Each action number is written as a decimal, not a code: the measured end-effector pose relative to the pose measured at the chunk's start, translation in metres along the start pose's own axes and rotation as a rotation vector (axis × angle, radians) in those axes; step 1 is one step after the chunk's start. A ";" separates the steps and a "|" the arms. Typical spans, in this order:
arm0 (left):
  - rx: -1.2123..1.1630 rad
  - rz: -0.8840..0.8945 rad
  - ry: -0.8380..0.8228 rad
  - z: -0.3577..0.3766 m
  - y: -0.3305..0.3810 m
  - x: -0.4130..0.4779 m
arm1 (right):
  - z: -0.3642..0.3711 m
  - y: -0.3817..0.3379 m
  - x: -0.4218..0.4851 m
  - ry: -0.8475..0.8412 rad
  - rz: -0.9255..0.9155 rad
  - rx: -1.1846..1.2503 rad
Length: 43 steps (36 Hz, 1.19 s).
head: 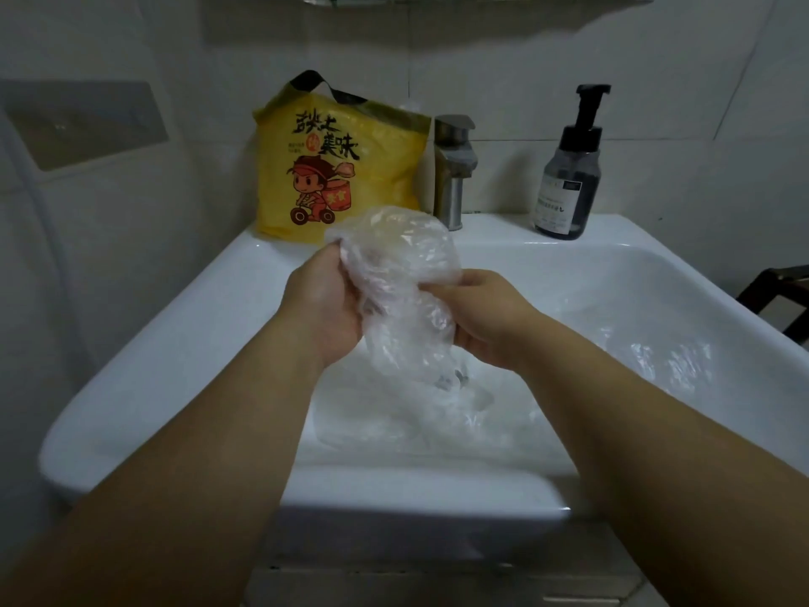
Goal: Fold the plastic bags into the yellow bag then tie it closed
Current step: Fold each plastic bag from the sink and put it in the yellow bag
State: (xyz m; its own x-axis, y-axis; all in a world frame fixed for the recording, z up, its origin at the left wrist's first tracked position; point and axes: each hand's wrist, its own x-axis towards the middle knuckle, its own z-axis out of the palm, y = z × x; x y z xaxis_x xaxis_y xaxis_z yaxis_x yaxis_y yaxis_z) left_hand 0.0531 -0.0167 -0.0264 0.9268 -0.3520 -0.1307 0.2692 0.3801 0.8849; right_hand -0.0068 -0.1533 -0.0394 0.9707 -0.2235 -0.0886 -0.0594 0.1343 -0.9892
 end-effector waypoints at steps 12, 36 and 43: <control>0.086 -0.095 -0.077 -0.006 0.000 -0.001 | -0.011 -0.017 -0.001 0.019 0.082 0.635; 0.003 -0.019 0.096 -0.031 0.007 0.019 | -0.028 -0.023 -0.006 0.045 -0.006 0.383; 0.132 0.009 -0.043 -0.030 0.008 0.013 | -0.023 -0.015 -0.003 0.169 -0.006 0.260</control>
State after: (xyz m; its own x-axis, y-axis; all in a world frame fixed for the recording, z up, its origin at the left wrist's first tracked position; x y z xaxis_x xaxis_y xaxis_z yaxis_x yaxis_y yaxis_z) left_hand 0.0753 0.0076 -0.0349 0.9162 -0.3867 -0.1052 0.2211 0.2688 0.9375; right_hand -0.0144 -0.1771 -0.0273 0.9171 -0.3794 -0.1225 0.0293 0.3705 -0.9284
